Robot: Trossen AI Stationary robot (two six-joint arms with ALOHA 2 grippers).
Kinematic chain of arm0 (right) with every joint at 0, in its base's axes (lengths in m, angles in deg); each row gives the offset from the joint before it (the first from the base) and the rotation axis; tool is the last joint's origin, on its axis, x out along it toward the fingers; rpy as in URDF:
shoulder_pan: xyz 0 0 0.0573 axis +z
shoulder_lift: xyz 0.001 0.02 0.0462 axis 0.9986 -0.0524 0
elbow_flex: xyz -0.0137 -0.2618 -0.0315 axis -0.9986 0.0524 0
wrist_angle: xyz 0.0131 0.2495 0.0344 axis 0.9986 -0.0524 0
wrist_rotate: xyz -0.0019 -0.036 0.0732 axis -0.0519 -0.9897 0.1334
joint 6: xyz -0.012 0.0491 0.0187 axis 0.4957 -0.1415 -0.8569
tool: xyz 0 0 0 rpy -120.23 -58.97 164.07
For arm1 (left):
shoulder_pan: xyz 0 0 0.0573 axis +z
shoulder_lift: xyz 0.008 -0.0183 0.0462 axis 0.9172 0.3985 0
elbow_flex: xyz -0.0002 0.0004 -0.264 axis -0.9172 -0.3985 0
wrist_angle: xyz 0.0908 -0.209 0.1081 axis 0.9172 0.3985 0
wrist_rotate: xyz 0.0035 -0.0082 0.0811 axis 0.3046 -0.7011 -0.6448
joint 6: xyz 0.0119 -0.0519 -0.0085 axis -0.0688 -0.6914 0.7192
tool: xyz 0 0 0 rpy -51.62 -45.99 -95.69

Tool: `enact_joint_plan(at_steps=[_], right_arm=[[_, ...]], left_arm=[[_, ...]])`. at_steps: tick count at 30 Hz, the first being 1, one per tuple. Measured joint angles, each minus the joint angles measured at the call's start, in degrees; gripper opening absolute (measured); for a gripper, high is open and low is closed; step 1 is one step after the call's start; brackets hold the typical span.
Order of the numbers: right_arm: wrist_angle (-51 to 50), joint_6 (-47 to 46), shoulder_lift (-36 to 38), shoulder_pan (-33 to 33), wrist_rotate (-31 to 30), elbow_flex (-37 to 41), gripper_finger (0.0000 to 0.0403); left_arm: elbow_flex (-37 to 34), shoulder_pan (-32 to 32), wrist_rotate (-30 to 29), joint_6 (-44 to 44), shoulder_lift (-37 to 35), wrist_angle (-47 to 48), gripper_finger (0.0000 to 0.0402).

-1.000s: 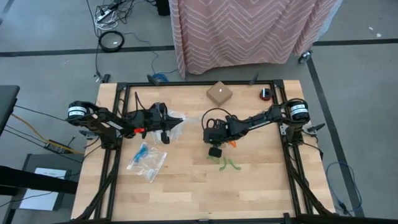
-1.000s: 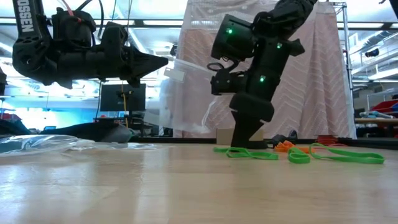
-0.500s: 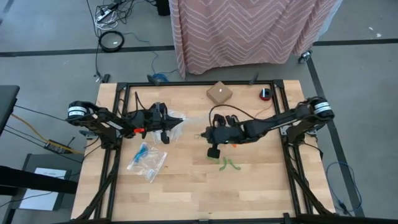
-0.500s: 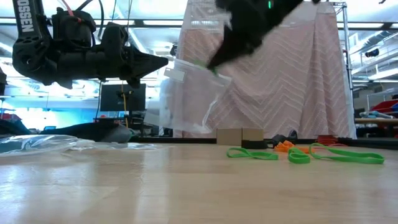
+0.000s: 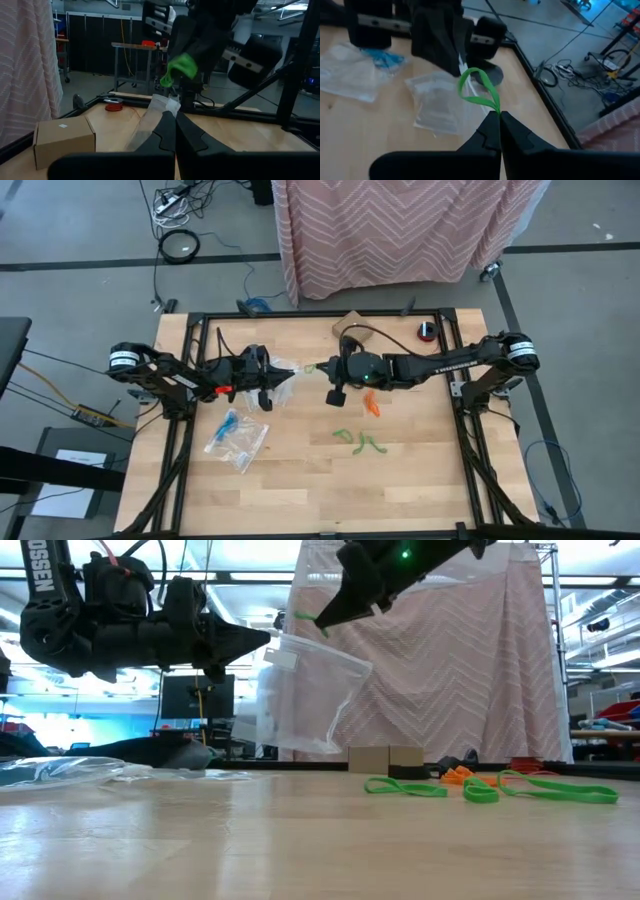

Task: Sort rubber bands
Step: Put the green rubber band into the transparent zip bag

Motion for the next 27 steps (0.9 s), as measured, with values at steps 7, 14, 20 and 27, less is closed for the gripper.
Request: enact_joint_plan(at_steps=[7,14,20,27], right_arm=[[-0.34,-0.27,-0.17,-0.27,1.14,-0.02,0.0000],[-1.36,-1.38,-0.17,-0.34,1.22,-0.02,0.0000],[-2.78,-2.03,-0.42,-1.31,1.22,-0.02,0.0000],[-2.99,-2.62,-2.30,-2.11,3.01,0.02,0.0000]], left_arm=[[0.00,0.00,0.00,0.00,0.00,-0.04,0.0002],[0.00,0.00,-0.07,0.00,0.00,-1.54,0.0002],[0.00,0.00,-0.09,-0.17,-0.02,-3.31,0.0002],[0.00,0.00,-0.11,-0.17,0.00,-3.14,0.0002]])
